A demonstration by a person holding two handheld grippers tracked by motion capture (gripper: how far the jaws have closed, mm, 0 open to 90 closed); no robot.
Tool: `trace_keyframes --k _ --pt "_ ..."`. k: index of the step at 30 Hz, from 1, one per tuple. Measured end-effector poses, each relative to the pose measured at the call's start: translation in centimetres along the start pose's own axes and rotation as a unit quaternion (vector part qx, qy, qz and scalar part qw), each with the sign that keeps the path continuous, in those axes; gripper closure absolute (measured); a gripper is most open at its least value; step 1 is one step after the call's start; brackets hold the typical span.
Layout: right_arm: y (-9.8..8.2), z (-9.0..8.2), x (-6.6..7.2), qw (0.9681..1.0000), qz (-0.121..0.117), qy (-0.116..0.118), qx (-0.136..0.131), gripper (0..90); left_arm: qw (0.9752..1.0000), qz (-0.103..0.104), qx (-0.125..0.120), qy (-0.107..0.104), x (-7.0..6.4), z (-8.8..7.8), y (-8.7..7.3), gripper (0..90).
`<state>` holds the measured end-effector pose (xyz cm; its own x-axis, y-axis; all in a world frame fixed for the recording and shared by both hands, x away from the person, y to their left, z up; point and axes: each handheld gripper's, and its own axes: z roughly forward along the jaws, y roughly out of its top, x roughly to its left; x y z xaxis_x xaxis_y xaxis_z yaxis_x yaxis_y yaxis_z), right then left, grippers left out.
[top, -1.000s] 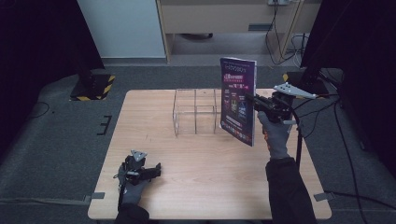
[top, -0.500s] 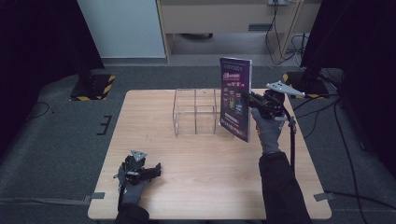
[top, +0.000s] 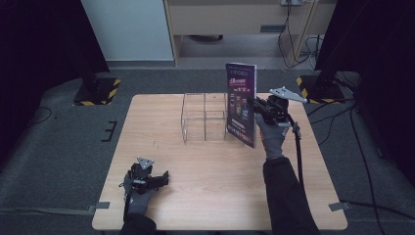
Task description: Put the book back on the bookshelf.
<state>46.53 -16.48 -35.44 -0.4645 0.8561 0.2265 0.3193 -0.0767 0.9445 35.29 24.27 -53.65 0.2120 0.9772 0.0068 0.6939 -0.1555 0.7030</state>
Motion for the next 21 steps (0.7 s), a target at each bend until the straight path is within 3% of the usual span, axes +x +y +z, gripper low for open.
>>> trace_keyframes --k 8,21 --pt "-1.3 0.8 -0.1 0.9999 -0.008 -0.011 0.009 83.0 1.0 0.0 0.0 0.0 0.0 0.0 0.0 2.2" --pt "-2.4 1.2 -0.1 0.9998 -0.008 -0.017 -0.002 82.9 1.0 0.0 0.0 0.0 0.0 0.0 0.0 2.2"
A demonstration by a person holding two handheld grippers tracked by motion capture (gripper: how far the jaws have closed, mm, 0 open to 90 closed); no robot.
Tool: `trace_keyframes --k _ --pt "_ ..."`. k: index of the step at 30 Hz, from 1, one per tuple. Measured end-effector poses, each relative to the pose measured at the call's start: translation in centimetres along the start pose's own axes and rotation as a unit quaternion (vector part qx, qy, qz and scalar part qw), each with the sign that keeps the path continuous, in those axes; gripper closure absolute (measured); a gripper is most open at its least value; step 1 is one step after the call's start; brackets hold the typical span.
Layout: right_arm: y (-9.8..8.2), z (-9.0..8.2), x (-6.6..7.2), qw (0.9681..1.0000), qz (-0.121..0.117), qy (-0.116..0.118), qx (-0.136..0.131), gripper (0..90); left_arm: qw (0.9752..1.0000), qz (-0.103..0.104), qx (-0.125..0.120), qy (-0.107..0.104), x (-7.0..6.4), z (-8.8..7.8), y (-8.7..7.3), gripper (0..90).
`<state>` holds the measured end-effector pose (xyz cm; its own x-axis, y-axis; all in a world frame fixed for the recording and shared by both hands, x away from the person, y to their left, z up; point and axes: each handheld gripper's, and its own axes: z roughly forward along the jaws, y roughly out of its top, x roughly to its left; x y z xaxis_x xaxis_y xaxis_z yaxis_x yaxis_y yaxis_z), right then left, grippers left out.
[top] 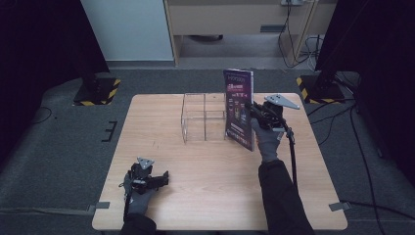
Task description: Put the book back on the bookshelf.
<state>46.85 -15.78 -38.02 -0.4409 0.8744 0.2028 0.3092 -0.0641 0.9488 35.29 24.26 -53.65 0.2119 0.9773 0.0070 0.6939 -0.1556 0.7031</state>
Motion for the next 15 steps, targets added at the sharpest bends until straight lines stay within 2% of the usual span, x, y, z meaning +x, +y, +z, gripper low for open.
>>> trace_keyframes --k 5,15 --pt "-0.2 -0.2 0.0 1.0 -0.001 -0.002 -0.001 82.8 1.0 0.0 0.0 0.0 0.0 0.0 0.0 2.2" --pt "-0.6 -1.4 0.1 0.9996 -0.016 0.0 0.022 82.4 1.0 0.0 0.0 0.001 0.0 0.0 0.0 2.2"
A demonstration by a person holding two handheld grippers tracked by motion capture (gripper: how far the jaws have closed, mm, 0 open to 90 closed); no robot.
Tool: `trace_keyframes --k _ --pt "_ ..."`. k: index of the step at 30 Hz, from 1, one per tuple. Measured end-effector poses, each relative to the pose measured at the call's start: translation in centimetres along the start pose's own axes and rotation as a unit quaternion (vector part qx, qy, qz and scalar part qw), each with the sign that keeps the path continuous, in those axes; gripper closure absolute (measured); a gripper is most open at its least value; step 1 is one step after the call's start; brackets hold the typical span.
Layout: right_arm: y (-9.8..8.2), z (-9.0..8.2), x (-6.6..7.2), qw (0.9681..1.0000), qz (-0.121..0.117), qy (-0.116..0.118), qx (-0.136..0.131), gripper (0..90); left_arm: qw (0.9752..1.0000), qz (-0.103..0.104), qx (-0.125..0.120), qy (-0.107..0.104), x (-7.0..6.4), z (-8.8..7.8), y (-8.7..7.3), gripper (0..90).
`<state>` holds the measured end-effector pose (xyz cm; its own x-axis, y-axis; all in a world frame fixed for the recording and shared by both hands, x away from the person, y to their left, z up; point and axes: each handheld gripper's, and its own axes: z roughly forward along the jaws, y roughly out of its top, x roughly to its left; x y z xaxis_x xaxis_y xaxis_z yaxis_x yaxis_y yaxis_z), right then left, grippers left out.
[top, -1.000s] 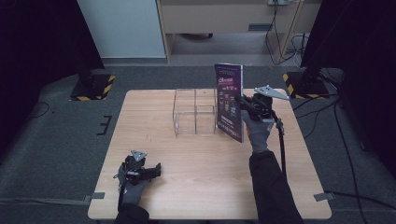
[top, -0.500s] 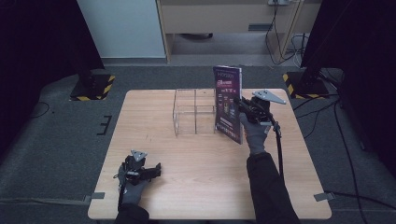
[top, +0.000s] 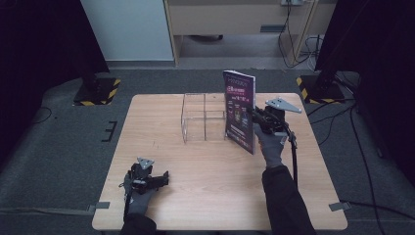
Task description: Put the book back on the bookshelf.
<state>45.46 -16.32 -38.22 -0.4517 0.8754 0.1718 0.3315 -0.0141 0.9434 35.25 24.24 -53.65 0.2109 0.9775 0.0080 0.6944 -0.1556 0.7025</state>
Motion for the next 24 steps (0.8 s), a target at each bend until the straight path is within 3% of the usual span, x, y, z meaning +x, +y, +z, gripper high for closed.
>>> trace_keyframes --k 12,24 --pt "-1.3 -2.3 0.0 0.9994 -0.001 0.006 0.035 81.5 1.0 0.0 -0.001 0.0 0.0 0.0 0.0 2.1" --pt "-3.8 -4.5 -0.7 0.9981 0.001 0.016 0.06 80.9 1.0 -0.001 0.0 0.0 -0.1 0.0 0.0 2.1"
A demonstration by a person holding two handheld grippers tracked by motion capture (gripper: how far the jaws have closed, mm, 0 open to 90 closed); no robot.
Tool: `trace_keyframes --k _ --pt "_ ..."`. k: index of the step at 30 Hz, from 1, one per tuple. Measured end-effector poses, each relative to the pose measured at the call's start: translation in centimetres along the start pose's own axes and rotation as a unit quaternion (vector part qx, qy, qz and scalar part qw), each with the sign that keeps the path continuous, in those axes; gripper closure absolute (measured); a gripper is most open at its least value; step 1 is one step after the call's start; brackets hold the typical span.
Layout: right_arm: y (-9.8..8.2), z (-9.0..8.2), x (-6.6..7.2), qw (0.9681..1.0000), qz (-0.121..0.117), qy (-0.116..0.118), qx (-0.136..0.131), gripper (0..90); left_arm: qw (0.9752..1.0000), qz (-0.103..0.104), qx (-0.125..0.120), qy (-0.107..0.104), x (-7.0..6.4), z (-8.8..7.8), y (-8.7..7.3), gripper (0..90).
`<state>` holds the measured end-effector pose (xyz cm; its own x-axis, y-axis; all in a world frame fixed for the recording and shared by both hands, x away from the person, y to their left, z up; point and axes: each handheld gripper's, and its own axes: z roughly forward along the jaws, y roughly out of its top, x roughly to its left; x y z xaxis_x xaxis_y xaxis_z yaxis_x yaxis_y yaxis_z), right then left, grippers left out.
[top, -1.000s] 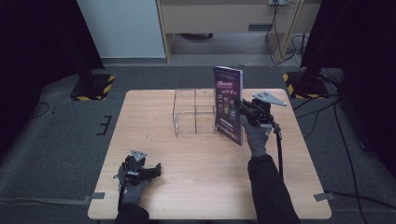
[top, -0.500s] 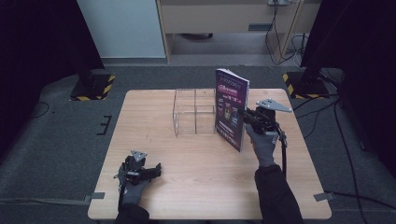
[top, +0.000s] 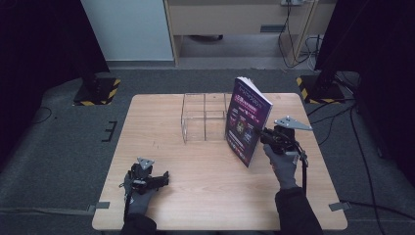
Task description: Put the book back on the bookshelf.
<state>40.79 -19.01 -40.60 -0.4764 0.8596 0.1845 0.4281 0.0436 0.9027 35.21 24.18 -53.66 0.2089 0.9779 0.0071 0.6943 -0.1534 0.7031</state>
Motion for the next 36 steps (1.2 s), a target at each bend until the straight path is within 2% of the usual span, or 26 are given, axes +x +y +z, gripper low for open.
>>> trace_keyframes --k 8,18,28,32,36 --pt "-1.7 -1.0 0.3 1.0 -0.006 0.001 0.0 81.8 1.0 0.001 0.0 0.0 0.0 0.0 0.0 2.1" --pt "-3.4 -1.4 0.3 1.0 -0.002 0.006 0.002 79.7 1.0 0.0 0.0 0.0 0.0 0.0 0.0 2.1" --pt "-1.7 -2.3 -0.2 0.9997 0.004 -0.001 -0.026 75.5 1.0 0.0 0.0 0.0 0.0 0.0 0.0 2.1" --pt "-1.2 -2.1 -0.3 0.9997 0.001 -0.016 -0.016 78.8 1.0 0.0 0.0 0.0 0.0 0.0 0.0 2.1" --pt "-1.1 -2.0 -0.3 0.9996 0.02 -0.011 -0.014 81.5 1.0 0.0 0.0 0.0 0.0 0.0 0.0 2.1"
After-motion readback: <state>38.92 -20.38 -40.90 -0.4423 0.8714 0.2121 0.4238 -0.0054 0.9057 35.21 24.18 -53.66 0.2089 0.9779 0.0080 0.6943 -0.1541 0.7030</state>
